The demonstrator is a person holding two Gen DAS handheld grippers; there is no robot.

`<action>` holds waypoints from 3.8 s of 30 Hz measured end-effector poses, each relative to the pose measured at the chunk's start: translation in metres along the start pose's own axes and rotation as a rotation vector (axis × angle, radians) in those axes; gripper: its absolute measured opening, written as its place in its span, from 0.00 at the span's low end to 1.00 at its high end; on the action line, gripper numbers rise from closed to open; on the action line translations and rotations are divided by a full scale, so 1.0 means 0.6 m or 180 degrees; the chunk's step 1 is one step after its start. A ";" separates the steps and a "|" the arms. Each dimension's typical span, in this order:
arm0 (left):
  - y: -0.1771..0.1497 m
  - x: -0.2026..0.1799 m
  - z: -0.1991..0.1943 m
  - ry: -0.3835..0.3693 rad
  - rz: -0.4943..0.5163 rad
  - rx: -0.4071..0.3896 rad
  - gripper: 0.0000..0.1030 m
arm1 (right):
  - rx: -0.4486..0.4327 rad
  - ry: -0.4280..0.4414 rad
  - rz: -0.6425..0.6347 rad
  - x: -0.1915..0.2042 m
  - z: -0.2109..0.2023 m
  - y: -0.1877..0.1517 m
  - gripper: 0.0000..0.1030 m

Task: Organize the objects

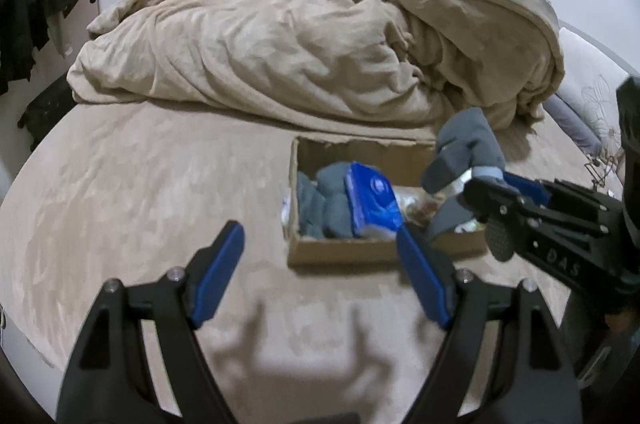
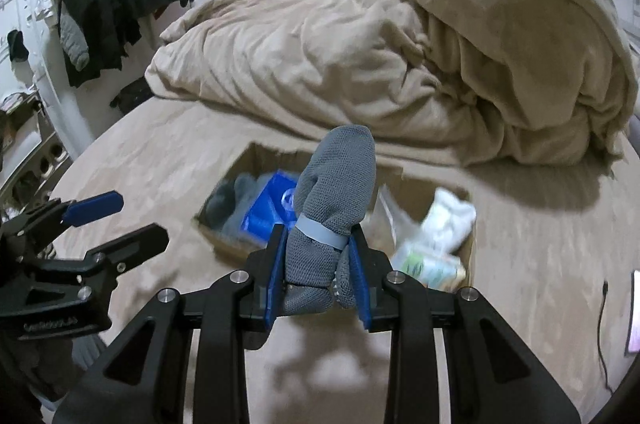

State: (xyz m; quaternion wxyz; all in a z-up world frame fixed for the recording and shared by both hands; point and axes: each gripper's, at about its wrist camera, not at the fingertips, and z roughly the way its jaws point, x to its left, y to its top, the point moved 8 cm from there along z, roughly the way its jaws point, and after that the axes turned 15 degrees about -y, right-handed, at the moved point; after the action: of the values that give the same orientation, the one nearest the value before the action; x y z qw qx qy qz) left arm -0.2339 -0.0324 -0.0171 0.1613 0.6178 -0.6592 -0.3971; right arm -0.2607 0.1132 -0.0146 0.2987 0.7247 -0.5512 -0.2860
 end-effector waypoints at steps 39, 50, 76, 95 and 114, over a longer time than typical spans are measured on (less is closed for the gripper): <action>-0.064 -0.015 -0.068 0.0108 -0.0150 0.0058 0.78 | 0.0256 -0.0084 0.0387 -0.026 -0.040 -0.042 0.75; -0.131 -0.074 -0.115 0.0054 -0.0143 0.0165 0.78 | 0.0197 -0.0169 0.0319 -0.024 -0.155 -0.121 0.75; -0.143 -0.114 -0.149 0.0014 -0.0028 0.0123 0.78 | 0.0156 -0.0244 0.0497 -0.063 -0.194 -0.161 0.75; -0.136 -0.106 -0.154 0.0027 -0.0029 0.0104 0.78 | 0.0183 -0.0237 0.0496 -0.059 -0.191 -0.162 0.75; -0.132 -0.105 -0.149 0.0035 -0.0019 0.0099 0.78 | 0.0199 -0.0233 0.0496 -0.056 -0.185 -0.158 0.75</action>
State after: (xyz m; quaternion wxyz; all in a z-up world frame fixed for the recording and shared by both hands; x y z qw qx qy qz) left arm -0.1050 0.0043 -0.0001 0.1541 0.6244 -0.6626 -0.3838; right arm -0.1263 0.1794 -0.0099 0.2770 0.6777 -0.6250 -0.2708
